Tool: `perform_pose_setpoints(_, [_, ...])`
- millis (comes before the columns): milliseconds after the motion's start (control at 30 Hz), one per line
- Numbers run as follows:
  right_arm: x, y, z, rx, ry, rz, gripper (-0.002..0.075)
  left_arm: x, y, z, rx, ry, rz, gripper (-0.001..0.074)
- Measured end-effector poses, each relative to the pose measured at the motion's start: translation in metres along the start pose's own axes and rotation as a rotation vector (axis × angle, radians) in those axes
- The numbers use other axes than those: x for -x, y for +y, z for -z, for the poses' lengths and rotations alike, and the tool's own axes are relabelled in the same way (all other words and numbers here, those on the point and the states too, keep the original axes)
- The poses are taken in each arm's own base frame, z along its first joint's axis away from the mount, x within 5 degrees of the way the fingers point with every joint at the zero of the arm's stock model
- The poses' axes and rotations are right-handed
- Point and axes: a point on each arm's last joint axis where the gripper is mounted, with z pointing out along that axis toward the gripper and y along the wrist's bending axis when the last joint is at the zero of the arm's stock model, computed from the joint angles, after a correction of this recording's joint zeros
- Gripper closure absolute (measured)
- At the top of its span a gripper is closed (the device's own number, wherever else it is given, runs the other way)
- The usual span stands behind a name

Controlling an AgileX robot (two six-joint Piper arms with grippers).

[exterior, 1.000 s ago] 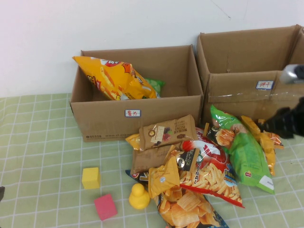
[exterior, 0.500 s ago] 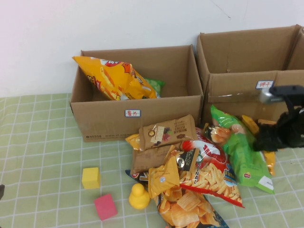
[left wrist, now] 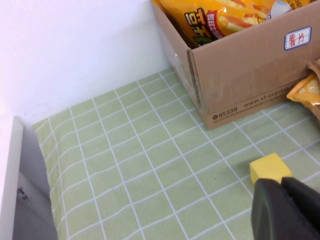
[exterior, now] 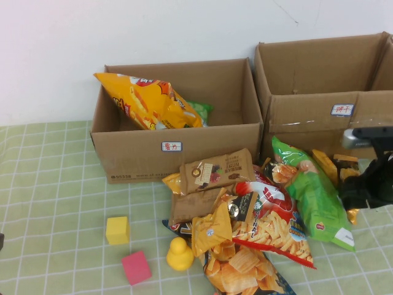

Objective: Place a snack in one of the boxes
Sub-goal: Pick up the biscuit

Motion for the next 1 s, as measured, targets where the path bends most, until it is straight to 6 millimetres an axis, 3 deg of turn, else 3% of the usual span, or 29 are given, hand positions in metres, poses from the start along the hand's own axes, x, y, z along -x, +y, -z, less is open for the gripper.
perform_pose_setpoints(300, [0.005,-0.001,-0.005,-0.007,-0.022,0.018,0.0484,0.000,0.000,0.000,0.001,-0.004,0.001,0.0736])
perform_pose_setpoints(533, [0.010,0.003,0.000,0.037,-0.009,-0.013,0.0501,0.001,0.000,0.000,0.001,-0.006,0.001,0.0736])
perform_pose_setpoints(767, [0.020,0.020,0.038,0.081,-0.082,0.019,0.0501,0.001,0.000,0.000,0.001,-0.006,0.004,0.0736])
perform_pose_setpoints(1000, [0.022,0.042,0.098,0.175,-0.211,0.067,0.0503,0.001,0.000,0.000,-0.002,-0.008,0.016,0.0736])
